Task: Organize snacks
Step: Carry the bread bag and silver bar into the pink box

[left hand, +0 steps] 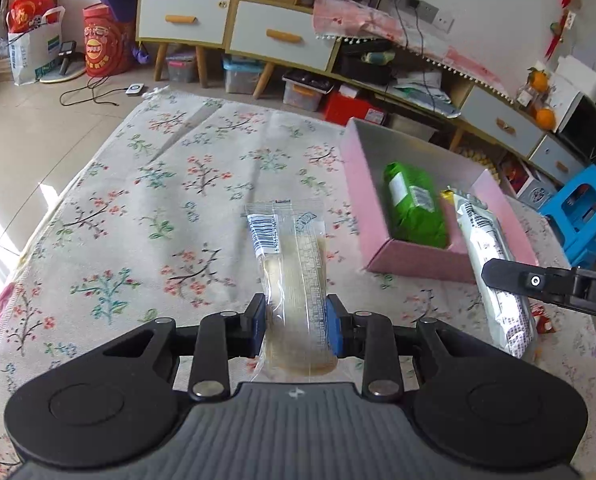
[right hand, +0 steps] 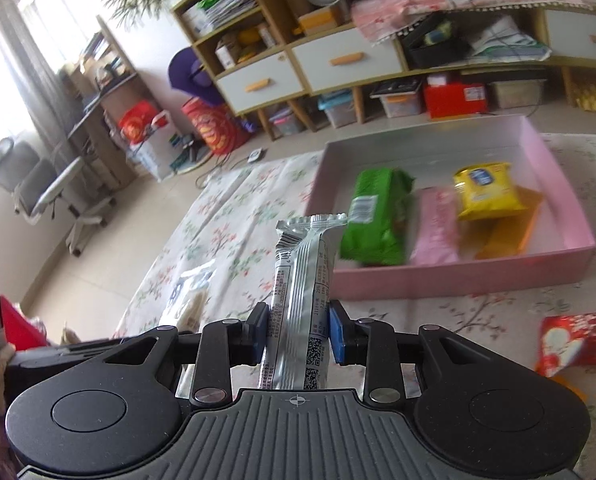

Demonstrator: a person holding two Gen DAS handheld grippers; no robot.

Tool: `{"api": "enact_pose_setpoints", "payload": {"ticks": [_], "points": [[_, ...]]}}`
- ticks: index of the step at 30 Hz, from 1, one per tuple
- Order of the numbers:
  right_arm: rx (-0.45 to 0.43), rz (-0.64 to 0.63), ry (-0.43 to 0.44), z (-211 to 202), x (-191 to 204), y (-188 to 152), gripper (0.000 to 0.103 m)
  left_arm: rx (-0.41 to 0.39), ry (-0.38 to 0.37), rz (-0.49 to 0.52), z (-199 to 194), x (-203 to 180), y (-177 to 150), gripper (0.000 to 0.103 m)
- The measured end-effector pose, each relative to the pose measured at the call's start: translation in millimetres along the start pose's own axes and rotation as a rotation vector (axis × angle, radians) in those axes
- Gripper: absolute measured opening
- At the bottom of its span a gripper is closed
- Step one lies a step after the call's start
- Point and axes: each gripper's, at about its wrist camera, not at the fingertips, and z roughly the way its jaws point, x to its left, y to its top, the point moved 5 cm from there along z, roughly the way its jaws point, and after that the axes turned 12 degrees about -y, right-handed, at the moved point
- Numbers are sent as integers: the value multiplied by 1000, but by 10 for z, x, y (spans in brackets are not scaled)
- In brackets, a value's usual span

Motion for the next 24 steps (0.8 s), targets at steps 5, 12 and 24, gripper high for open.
{"api": "enact_pose_setpoints", "payload": {"ticks": [5,12,24], "points": [[-42,104,-9,-153,-403,178,30,-9,-39,4,109,-267,53,28],[-68,208,-89,-157,-923,358,30,5,-94,60,346,-729,134,28],[-92,237,-163,135,-1173,638,31,19,-213,60,1008,-1102,391,28]]}}
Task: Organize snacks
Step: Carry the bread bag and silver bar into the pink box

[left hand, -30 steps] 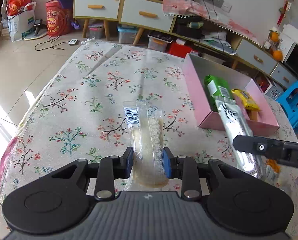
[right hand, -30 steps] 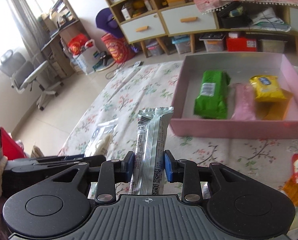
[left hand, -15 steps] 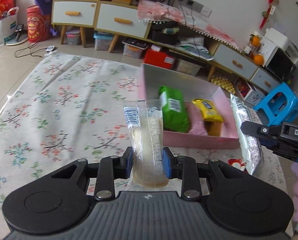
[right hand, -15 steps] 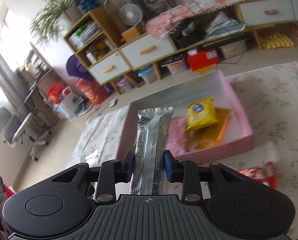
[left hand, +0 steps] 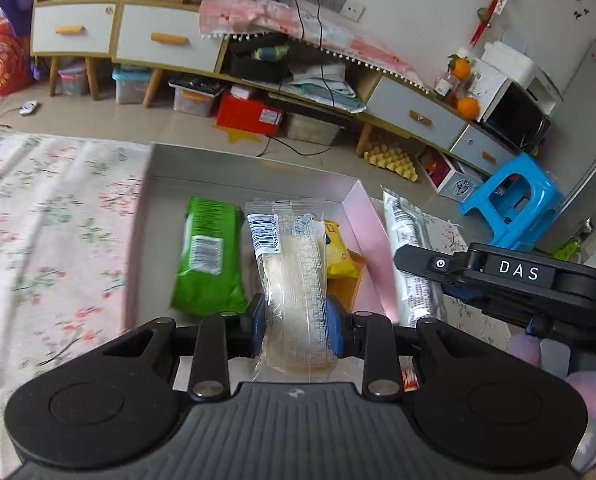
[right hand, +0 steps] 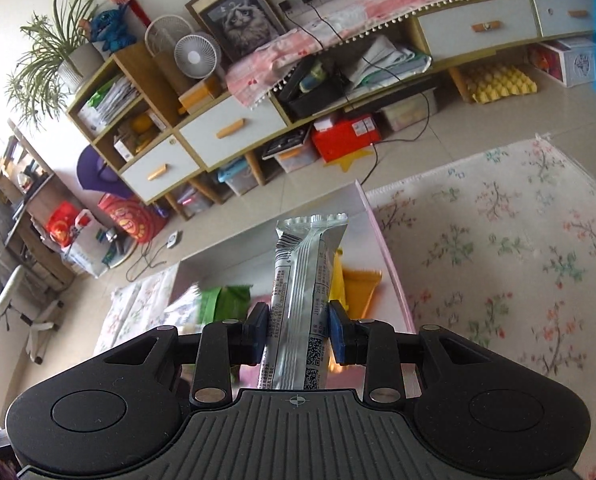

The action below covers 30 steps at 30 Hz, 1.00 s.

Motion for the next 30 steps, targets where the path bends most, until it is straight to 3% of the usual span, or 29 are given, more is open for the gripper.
{"api": "enact_pose_setpoints", "payload": {"ticks": [14,30], "points": [[2,-31,-44,520,-94,82,31,4,119,46,372,224,110,28],[-25,-61,-62,681,-122,103,31,-13,105,93,620,201,305,29]]}}
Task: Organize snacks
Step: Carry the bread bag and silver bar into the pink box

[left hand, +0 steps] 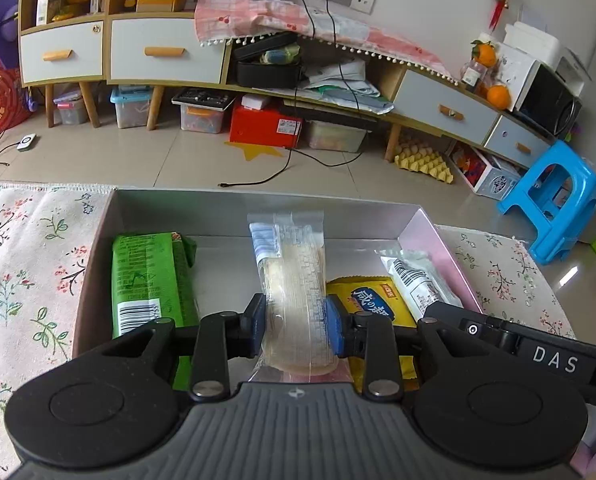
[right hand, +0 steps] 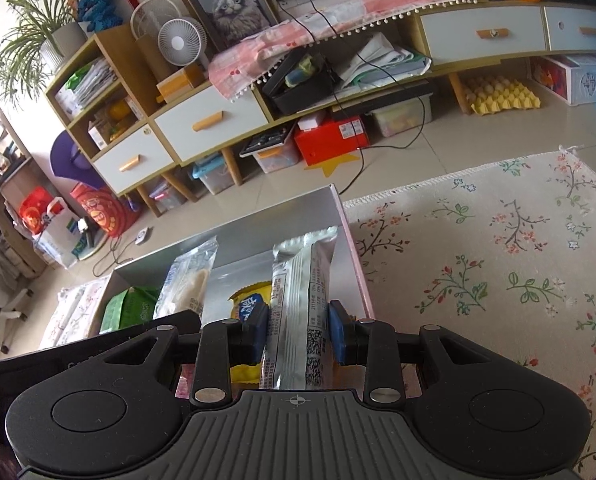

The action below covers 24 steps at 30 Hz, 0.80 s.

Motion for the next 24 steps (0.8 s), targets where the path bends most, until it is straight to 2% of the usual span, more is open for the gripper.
{"api": "enact_pose_setpoints", "payload": {"ticks": [4,8,9,14,24], "points": [[-15,24,12,-32,-36,40,35,-3,0,-14,-6,8,-4,37],[-14,45,33,-80,-65,73,47,3,-1,0,-40,-28,-24,46],[-14,44,34,-96,-63,76,48,6,0,6,-49,-45,-27,50],[-9,31,28,-219,-46,94,50,13,3,17,-147,-124,-57,56],[-13,-7,11,-702,46,106,66,11,5,21,-496,-311,-174,75]]}}
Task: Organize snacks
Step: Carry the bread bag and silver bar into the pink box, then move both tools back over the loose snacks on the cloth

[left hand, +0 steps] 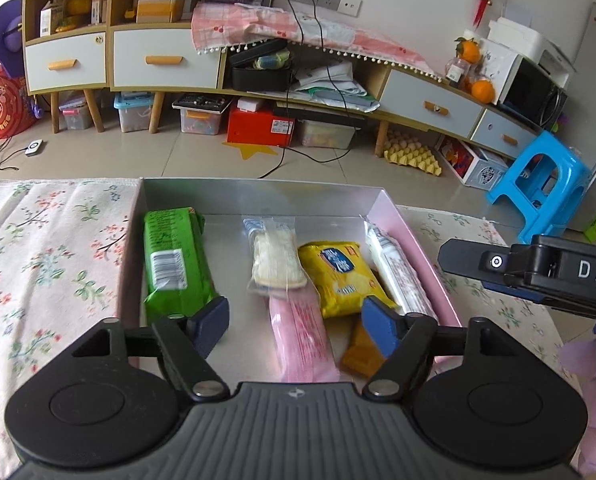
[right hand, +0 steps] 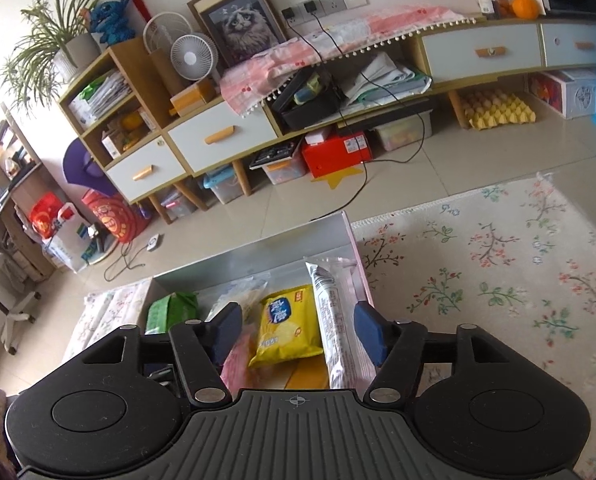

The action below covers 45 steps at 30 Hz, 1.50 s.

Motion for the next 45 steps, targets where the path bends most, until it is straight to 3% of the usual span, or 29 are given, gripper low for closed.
{"api": "enact_pose_setpoints", "payload": {"ticks": [12,22,26,28,30,35,40,45], "points": [[25,-56,-7,-521,93,-255,82,10,15,0,-427,-118,-249,96],[71,-112,-30,-719,140,-554,86,58,57,-16,-672,-91,-562,102],[133,-110,-59,-682,72,-784,86,91,78,-27,-728,-33,-724,102],[224,-104,-87,-630,-2,-926,86,133,90,-40,-725,13,-810,102],[292,-117,-106,-601,-44,-1006,86,172,94,-64,-706,58,-871,100],[320,-118,-88,-639,-81,-1088,86,211,81,-103,-723,161,-966,97],[342,-180,-106,-657,-30,-1200,86,244,93,-152,-702,254,-1084,81],[374,-246,-35,-683,130,-1315,86,287,29,-229,-638,263,-1177,65]]}}
